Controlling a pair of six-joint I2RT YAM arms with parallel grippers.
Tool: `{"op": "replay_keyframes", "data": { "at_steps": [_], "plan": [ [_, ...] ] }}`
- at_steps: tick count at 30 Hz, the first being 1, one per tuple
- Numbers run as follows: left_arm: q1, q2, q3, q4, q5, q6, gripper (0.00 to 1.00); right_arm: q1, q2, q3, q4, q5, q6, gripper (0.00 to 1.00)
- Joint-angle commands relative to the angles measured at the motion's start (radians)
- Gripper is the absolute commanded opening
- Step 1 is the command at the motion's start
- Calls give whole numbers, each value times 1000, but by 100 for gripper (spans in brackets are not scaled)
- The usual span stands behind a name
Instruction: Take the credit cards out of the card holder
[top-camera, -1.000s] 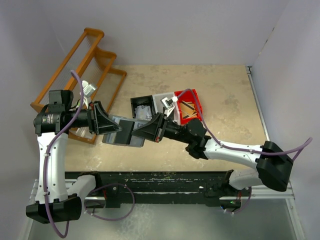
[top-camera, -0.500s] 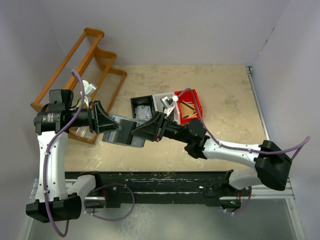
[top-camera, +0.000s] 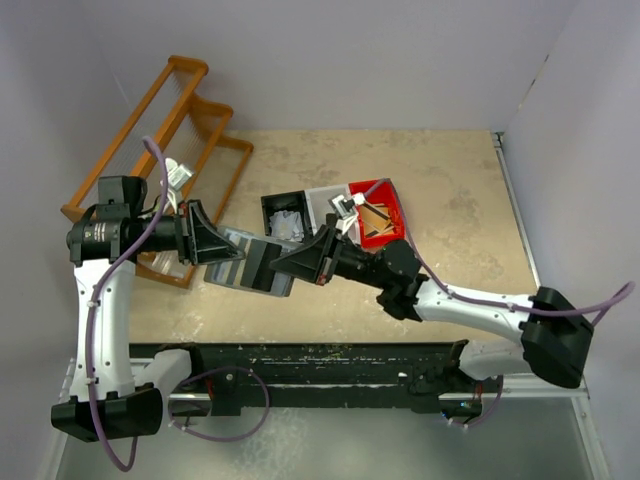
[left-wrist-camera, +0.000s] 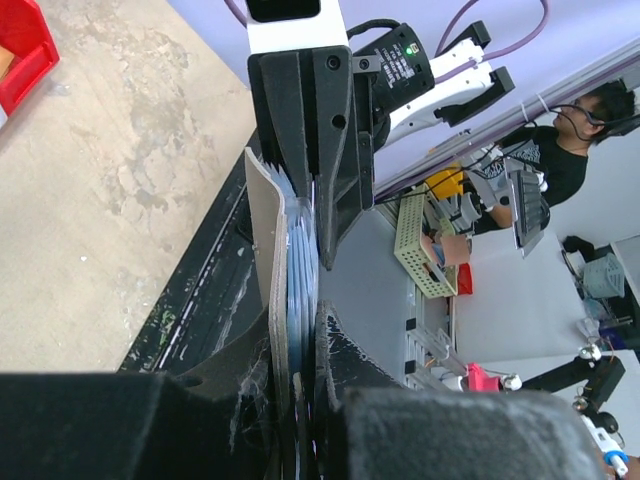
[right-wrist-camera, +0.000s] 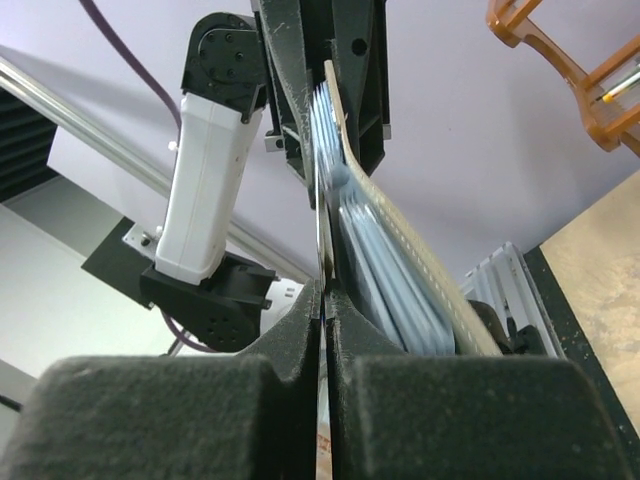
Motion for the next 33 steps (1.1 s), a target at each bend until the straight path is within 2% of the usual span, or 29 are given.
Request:
{"op": "replay_keyframes", "data": {
  "at_steps": [1,7,9,12,15,17,19,26,33],
  "plan": [
    [-5,-1,53,-6,261,-1,6,-34,-111,-47,-17,33,-23,0],
    [-6,2,76,3,228,-12,8,-146,-259,-108,-214,-33,-46,0],
    [-5,2,83,24,193,-28,7,-203,-319,-95,-386,-52,-101,0],
    [-5,-10,93,73,73,-54,4,-302,-373,-15,-733,-58,-245,0],
    [-6,-27,107,129,-111,-76,4,-400,-361,59,-970,-67,-353,0],
    [-7,-33,119,148,-230,-76,3,-446,-319,103,-1076,-61,-417,0],
    [-7,-33,123,147,-263,-65,3,-469,-245,159,-1171,3,-482,0],
    [-7,-41,123,135,-202,-67,5,-474,37,373,-1284,189,-603,0],
    [-7,-45,129,128,-133,-82,5,-474,277,556,-1341,258,-677,0]
  ]
}}
